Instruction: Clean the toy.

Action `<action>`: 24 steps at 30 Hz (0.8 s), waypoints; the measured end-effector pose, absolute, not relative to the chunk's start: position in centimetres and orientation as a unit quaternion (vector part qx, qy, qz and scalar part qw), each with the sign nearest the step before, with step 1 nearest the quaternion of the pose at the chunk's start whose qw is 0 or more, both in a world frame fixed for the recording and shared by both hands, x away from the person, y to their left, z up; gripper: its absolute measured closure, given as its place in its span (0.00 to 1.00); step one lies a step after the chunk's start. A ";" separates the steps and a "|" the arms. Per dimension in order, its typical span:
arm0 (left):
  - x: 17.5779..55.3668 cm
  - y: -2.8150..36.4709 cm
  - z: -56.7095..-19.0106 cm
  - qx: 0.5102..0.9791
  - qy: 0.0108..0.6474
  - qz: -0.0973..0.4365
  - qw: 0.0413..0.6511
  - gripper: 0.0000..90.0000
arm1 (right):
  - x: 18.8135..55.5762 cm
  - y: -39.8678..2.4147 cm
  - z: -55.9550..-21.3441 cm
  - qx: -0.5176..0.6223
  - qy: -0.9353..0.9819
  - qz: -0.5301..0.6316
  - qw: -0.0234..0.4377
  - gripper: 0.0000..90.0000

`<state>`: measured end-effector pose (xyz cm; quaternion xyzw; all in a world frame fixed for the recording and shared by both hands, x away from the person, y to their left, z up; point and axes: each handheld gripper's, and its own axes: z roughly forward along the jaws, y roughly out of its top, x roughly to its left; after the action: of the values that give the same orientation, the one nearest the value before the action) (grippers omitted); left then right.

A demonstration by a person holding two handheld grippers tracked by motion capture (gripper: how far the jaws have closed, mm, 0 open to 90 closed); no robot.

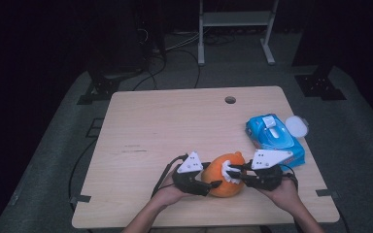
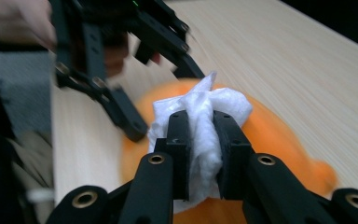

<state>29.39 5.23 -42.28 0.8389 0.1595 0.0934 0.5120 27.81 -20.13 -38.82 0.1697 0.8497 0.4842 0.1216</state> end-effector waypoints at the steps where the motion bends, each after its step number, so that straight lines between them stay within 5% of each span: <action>1: 29.2 5.2 -42.0 0.841 0.150 0.107 0.508 0.39 | 27.7 -19.7 -38.6 0.162 0.848 0.491 0.117 0.85; 8: 29.0 5.5 -42.3 0.856 0.122 0.137 0.483 0.37 | 27.8 -19.2 -38.6 0.162 0.857 0.467 0.142 0.85; 13: 30.0 5.6 -42.6 0.841 0.178 0.108 0.499 0.12 | 28.9 -21.9 -39.5 0.205 0.848 0.467 0.144 0.85; 17: 29.7 5.3 -42.9 0.845 0.169 0.106 0.496 0.27 | 28.7 -21.9 -39.3 0.205 0.848 0.468 0.141 0.85; 24: 28.6 4.9 -42.7 0.864 0.111 0.149 0.468 0.35 | 27.6 -19.0 -38.5 0.163 0.856 0.470 0.138 0.85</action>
<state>28.58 4.88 -42.73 0.8637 0.1114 0.1492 0.4684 27.64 -19.00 -38.46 0.1633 0.8564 0.4699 0.1382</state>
